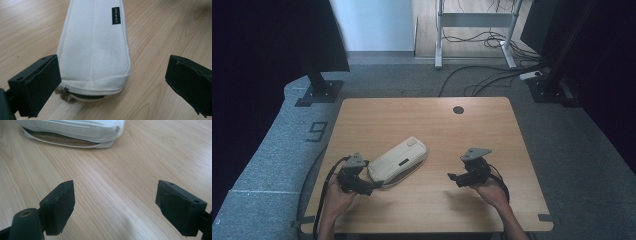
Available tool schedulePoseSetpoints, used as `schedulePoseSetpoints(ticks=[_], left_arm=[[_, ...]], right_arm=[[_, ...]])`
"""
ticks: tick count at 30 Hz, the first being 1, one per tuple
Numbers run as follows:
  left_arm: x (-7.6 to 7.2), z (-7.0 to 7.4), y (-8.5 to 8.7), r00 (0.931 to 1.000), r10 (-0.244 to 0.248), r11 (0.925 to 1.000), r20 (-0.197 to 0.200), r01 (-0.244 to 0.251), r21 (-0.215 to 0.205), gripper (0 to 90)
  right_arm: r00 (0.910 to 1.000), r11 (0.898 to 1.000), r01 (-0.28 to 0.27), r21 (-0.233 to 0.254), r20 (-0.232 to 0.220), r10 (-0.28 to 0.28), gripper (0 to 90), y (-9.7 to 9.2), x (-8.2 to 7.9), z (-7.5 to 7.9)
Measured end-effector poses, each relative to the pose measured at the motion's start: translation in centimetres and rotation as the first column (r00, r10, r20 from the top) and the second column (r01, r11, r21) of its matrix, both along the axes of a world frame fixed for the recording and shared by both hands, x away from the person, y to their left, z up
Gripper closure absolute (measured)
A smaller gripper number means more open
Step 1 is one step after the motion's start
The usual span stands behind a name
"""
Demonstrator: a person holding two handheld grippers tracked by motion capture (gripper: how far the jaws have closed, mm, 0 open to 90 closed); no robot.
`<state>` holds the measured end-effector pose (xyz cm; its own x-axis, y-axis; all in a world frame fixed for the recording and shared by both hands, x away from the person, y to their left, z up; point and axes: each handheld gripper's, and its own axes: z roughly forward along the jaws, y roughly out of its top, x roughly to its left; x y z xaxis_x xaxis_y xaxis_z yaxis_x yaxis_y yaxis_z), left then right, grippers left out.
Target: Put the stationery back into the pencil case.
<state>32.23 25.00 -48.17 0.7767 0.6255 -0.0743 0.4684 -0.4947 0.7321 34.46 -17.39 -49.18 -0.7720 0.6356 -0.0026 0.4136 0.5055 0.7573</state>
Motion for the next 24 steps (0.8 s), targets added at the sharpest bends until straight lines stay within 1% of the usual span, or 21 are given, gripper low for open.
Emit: schedulePoseSetpoints(ticks=[4,5,11,15,18,20,24], left_arm=[[-0.2,-0.3,0.6,0.9999,0.007,1.0,0.013,-0.008,0.003,0.0],[-0.3,-0.5,0.8,0.9999,0.005,1.0,0.015,-0.006,0.006,0.0],[-0.3,-1.6,1.5,0.9997,0.022,0.9996,0.002,-0.022,0.018,0.0],[-0.2,-2.5,2.2,0.9993,0.033,0.9992,-0.015,-0.032,0.025,0.0],[-0.2,-3.3,2.9,0.9983,0.051,0.9984,-0.029,-0.051,0.027,0.0],[-0.2,-3.7,3.2,0.9977,0.06,0.9977,-0.031,-0.059,0.031,0.0],[-0.3,-4.4,3.7,0.9963,0.078,0.9963,-0.035,-0.077,0.037,0.0]], right_arm=[[0.9996,1.0,0.026,-0.002,0.008,-0.026,14.2,-1.2,-0.2,0.0],[0.9995,1.0,0.031,0.0,0.005,-0.031,14.0,-1.5,-0.3,-0.1],[0.9979,0.998,0.064,-0.006,0.008,-0.064,12.7,-3.0,-0.6,-0.5],[0.9949,0.995,0.1,-0.009,0.014,-0.1,10.0,-3.8,-0.8,-1.0],[0.9917,0.992,0.127,-0.016,0.023,-0.126,7.2,-4.5,-1.0,-1.7],[0.9892,0.989,0.145,-0.016,0.022,-0.145,5.7,-4.8,-1.1,-2.1],[0.9866,0.987,0.162,-0.012,0.024,-0.161,5.7,-5.4,-1.3,-2.9]])
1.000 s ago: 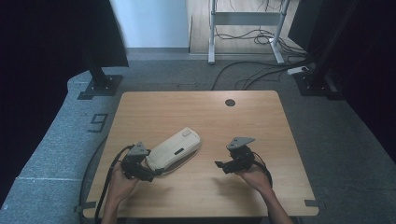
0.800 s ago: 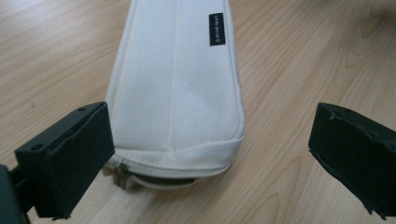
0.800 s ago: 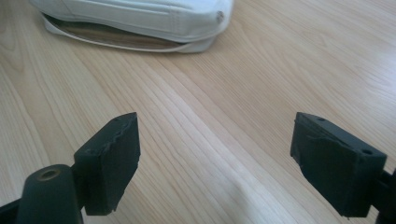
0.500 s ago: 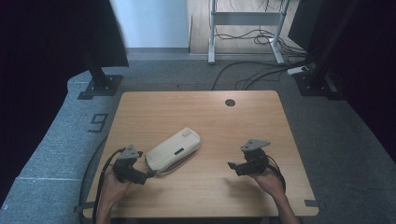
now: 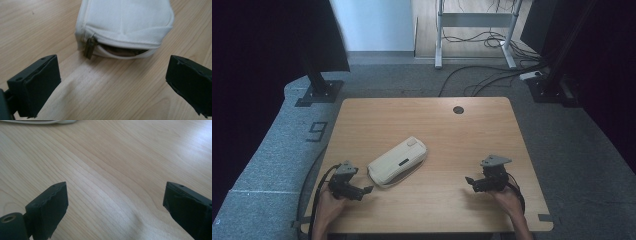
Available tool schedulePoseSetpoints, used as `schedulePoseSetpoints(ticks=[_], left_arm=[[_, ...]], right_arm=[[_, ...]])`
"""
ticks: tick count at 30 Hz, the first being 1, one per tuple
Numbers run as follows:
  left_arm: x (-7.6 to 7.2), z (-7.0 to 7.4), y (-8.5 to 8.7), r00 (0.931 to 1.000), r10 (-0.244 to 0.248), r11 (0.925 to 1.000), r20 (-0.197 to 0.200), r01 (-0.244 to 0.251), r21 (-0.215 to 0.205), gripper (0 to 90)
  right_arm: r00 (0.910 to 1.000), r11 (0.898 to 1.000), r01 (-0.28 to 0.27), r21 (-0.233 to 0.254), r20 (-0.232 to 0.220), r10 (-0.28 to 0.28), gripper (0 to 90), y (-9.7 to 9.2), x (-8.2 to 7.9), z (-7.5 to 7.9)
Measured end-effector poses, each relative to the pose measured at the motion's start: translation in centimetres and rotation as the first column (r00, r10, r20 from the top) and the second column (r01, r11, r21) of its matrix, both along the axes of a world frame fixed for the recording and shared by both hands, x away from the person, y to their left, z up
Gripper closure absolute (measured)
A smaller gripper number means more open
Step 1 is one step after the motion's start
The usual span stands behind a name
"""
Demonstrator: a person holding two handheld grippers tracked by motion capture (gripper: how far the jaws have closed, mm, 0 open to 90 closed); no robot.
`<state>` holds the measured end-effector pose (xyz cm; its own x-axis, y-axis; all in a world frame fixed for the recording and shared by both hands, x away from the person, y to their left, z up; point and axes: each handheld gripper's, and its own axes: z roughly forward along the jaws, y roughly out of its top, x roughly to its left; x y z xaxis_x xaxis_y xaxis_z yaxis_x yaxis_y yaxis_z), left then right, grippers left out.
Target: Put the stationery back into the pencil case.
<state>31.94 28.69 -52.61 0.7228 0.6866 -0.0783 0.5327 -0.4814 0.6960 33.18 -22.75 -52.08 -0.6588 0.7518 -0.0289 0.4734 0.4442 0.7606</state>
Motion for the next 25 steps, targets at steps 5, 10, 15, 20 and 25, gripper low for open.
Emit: schedulePoseSetpoints(ticks=[5,10,15,20,25], left_arm=[[0.0,-0.8,0.3,0.9999,0.014,0.9999,-0.005,-0.014,0.005,0.0],[0.2,-1.9,0.2,0.9993,0.027,0.9979,-0.025,-0.025,0.059,0.0],[0.0,-2.1,-0.2,0.9995,0.031,0.9958,0.011,-0.032,0.086,0.0],[-0.1,-2.1,-0.4,0.9987,0.05,0.995,0.011,-0.051,0.086,0.0],[-0.1,-2.1,-0.6,0.9968,0.079,0.993,0.012,-0.08,0.087,0.0]], right_arm=[[0.9998,1.0,0.016,-0.019,-0.011,-0.016,5.5,-0.4,-0.2,-1.0],[0.9991,0.999,0.029,-0.027,-0.03,-0.03,5.3,-0.9,-0.2,-2.1],[0.998,0.999,0.044,-0.031,-0.044,-0.045,5.5,-1.5,-0.3,-3.1],[0.997,0.999,0.05,-0.007,-0.059,-0.05,5.6,-1.9,-0.2,-3.4],[0.9971,0.999,0.045,-0.003,-0.062,-0.045,5.7,-2.0,-0.2,-3.5]])
